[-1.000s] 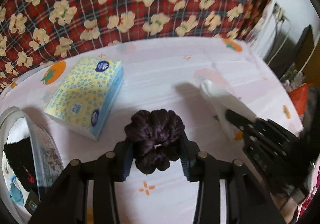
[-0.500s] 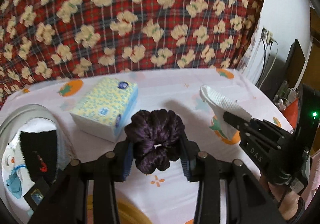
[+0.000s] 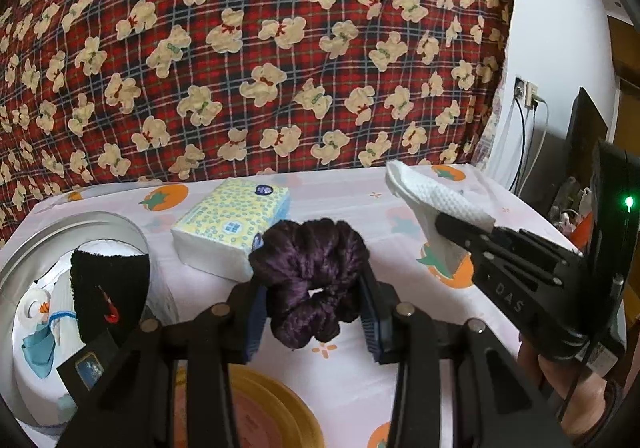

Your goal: Organize soft objects

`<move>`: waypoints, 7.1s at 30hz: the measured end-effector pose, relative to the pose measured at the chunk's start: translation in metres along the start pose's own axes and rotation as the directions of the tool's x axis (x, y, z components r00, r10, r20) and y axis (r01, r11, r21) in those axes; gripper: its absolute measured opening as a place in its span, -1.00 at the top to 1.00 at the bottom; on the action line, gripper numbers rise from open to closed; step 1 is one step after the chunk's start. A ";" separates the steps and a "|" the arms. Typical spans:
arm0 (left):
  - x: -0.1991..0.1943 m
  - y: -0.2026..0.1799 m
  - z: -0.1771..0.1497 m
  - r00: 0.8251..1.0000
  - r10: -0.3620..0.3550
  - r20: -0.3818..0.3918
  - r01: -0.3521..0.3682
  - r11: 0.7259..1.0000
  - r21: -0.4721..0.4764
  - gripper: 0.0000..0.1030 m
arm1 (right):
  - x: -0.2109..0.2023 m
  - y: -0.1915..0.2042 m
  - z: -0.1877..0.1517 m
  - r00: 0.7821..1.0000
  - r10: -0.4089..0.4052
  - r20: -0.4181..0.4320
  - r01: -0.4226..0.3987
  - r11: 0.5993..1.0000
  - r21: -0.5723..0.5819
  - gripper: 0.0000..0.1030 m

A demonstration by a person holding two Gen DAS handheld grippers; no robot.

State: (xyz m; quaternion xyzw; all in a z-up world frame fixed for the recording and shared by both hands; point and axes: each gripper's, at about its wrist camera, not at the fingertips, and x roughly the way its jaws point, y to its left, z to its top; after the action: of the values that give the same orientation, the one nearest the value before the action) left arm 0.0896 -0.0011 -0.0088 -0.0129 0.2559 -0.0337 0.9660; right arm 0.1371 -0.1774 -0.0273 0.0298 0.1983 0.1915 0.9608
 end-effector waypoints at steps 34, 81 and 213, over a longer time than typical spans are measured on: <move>-0.032 0.036 -0.033 0.985 0.104 0.138 -0.095 0.993 -0.068 0.24 | -0.020 0.031 -0.006 0.994 0.064 0.086 -0.058 0.996 -0.073 0.71; -0.053 0.097 -0.047 0.964 0.197 0.178 -0.171 0.974 -0.150 0.24 | -0.023 0.093 -0.014 0.987 0.112 0.116 -0.095 0.986 -0.141 0.71; -0.127 0.208 -0.044 0.919 0.395 -0.001 -0.387 0.897 -0.213 -0.99 | -0.008 0.246 0.021 0.909 0.367 -0.196 -0.387 0.919 -0.078 -0.38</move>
State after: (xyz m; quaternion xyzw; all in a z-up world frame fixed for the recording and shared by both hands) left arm -0.0299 0.2152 0.0062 -0.0632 0.2350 0.1882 0.9515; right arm 0.0511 0.0478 0.0278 -0.0049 0.2620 0.3866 0.8842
